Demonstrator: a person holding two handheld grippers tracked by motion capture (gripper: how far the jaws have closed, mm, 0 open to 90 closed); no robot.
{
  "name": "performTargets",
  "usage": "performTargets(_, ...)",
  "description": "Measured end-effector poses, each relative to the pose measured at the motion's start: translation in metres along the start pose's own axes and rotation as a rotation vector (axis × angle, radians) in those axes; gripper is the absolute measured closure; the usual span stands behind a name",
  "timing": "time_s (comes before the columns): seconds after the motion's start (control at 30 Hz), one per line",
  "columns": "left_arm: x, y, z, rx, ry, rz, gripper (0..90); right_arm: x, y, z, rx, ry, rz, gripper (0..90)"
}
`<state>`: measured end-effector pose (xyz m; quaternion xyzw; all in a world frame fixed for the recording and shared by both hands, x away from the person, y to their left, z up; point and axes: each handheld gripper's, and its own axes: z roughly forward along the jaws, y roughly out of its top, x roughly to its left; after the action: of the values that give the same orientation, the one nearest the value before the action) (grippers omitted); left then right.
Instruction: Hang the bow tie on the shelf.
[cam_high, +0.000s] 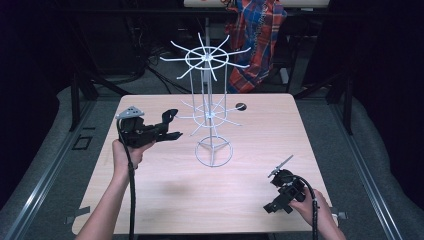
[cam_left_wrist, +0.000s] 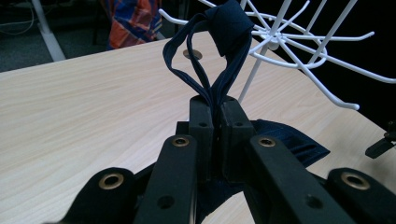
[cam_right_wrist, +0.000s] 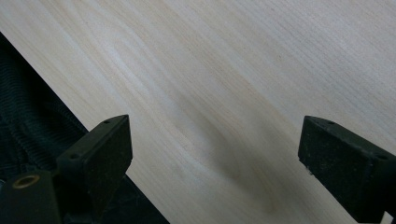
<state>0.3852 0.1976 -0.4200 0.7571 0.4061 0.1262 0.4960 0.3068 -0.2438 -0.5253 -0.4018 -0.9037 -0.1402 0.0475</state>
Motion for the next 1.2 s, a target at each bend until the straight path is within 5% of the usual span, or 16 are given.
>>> performTargets(0.6, -0.004, 0.003, 0.005, -0.024, -0.009, 0.01, 85.3, 0.0, 0.0, 0.0, 0.002, 0.006, -0.003, 9.6)
performTargets(1.2, -0.011, 0.003, 0.021, 0.027, -0.027, 0.041, 85.3, 0.0, -0.001, 0.001, -0.007, 0.009, 0.009, 9.6)
